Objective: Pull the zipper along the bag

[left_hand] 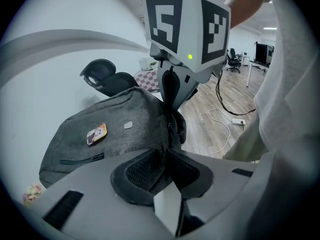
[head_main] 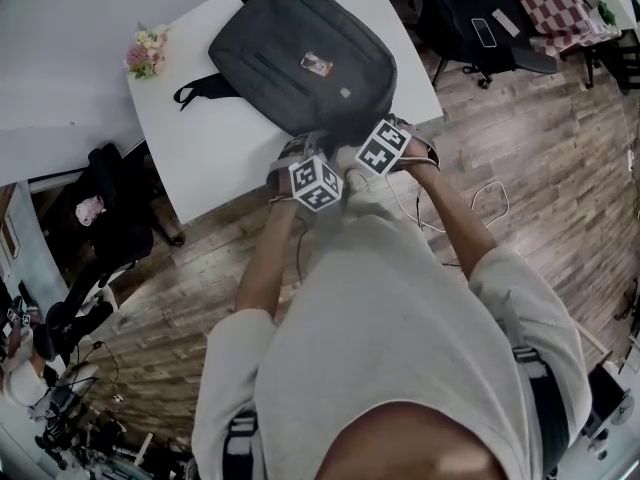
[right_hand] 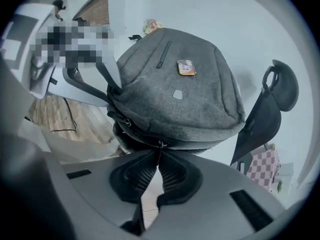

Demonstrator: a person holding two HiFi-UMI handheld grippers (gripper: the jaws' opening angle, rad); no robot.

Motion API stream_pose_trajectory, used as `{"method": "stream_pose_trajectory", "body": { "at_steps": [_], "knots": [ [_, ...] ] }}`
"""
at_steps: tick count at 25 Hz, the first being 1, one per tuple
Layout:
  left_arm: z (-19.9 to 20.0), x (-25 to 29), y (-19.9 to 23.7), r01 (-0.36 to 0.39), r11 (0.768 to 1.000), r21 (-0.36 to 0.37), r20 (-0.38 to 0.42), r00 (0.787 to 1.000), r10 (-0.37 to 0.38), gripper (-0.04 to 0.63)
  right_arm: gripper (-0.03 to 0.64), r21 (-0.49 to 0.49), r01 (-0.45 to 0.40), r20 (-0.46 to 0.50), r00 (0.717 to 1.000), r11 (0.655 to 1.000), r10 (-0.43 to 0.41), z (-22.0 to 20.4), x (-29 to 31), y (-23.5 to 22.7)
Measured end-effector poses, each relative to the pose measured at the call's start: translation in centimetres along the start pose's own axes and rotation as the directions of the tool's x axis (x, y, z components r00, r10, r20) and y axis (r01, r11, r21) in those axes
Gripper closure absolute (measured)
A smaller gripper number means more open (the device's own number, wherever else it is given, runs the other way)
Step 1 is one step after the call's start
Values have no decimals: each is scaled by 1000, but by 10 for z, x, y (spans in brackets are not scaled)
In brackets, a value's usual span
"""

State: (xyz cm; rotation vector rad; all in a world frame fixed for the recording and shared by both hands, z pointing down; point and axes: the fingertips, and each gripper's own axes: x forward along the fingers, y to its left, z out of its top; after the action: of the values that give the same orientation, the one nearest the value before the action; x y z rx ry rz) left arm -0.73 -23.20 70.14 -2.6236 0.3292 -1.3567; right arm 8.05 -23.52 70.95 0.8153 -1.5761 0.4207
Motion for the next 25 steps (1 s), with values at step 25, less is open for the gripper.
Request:
{"method": "stream_pose_trajectory", "body": {
  "at_steps": [25],
  "knots": [
    [17, -61, 34, -75, 870, -488, 211, 957, 201, 454, 493, 450, -203, 433, 901, 870, -14, 3, -38, -3]
  ]
}}
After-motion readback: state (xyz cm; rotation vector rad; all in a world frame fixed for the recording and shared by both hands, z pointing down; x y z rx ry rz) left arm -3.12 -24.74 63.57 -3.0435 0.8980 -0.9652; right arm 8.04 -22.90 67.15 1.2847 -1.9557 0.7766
